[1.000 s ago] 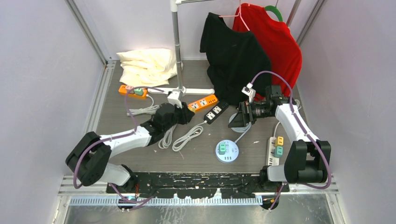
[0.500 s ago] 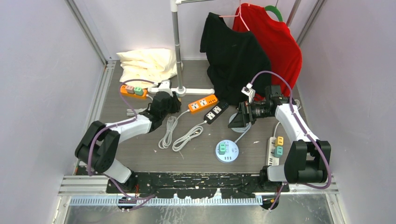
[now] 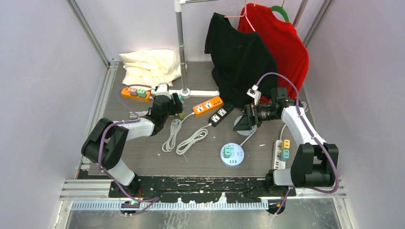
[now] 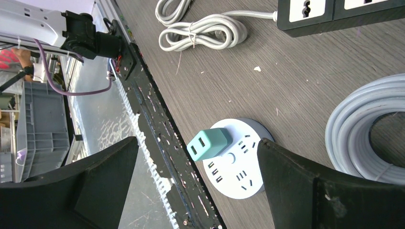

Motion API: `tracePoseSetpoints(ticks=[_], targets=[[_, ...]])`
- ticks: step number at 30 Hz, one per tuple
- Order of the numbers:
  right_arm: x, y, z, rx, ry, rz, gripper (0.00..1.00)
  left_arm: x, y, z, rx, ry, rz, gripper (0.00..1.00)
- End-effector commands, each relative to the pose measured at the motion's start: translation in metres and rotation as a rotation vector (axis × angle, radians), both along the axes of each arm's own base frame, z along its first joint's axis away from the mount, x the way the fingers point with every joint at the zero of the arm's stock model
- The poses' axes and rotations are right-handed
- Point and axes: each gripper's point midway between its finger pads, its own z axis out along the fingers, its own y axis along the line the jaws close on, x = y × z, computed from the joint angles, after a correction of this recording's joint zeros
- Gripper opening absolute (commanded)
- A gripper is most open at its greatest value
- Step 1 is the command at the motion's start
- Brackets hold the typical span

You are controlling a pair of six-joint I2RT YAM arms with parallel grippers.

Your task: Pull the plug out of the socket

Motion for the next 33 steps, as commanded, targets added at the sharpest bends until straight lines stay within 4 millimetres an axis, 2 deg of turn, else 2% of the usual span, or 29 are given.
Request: tracePoseSetpoints(ticks=[1,10,19,25,28,33], targets=[[0.004,-0.001,0.008,0.001,-0.055,0.004,1.00,0.006,-0.008,0.029,-0.056,-0.128,-0.036,0.69],[0.003,-0.001,0.008,-0.004,-0.057,0.002,1.00,-0.015,-0.050,0.049,-0.181,-0.259,-0.304,0.67],[0.003,-0.002,0.009,-0.011,-0.072,0.003,1.00,-0.040,-0.072,0.079,-0.287,-0.407,-0.473,0.67],[0.003,-0.003,0.008,-0.025,-0.087,0.003,1.00,-0.063,-0.109,0.091,-0.426,-0.473,-0.672,0.64],[0.003,-0.004,0.008,-0.031,-0.100,0.006,1.00,-0.079,-0.131,0.091,-0.383,-0.506,-0.755,0.64],[0.003,-0.005,0.006,-0.043,-0.116,0.007,1.00,-0.121,-0.170,0.084,-0.224,-0.597,-0.893,0.65]])
